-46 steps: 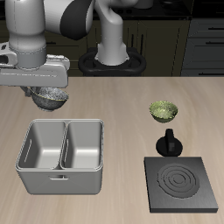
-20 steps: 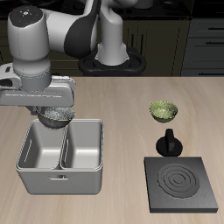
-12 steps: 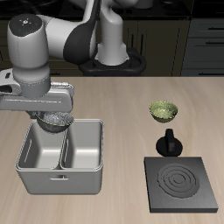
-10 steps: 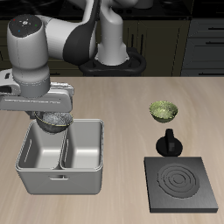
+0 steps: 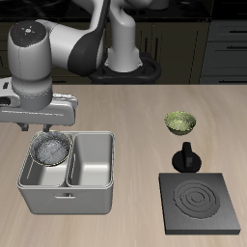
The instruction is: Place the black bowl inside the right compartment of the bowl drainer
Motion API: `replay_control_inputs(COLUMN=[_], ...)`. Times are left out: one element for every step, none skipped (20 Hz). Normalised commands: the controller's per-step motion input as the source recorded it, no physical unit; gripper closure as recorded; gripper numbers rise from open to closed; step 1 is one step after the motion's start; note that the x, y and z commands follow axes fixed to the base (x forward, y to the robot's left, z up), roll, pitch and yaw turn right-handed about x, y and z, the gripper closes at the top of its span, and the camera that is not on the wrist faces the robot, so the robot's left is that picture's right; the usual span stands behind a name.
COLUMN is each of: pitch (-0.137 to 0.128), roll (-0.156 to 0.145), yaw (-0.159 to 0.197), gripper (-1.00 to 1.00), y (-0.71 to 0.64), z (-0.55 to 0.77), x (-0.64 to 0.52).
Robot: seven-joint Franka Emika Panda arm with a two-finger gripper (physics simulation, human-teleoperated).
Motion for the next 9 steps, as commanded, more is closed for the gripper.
replay_control_inputs(pitch=[0.008,0.003,0.006,-0.003,0.015,0.001,-0.003,0.002,-0.004], roll=[-0.028,0.037,-0.039,0.014,-0.006,-0.007,0.006,0.002,0.002], yaw=[-0.032,-0.01,0.034,-0.03,-0.005,0.008,0.016,-0.006,0.012], gripper=[-1.0,-1.0,-1.0,-1.0,-1.0,-1.0,-1.0,-1.0,-1.0], y=[-0.21,0.05,-0.08,-0.03,-0.03,-0.02,0.0,-0.02,-0.02], z=[-0.02,-0.03,-0.03,0.0,-0.01,-0.01,-0.02,0.01,0.03], x=[-0.02,-0.02,-0.11,-0.06,-0.07,-0.03,-0.07,-0.05,-0.02])
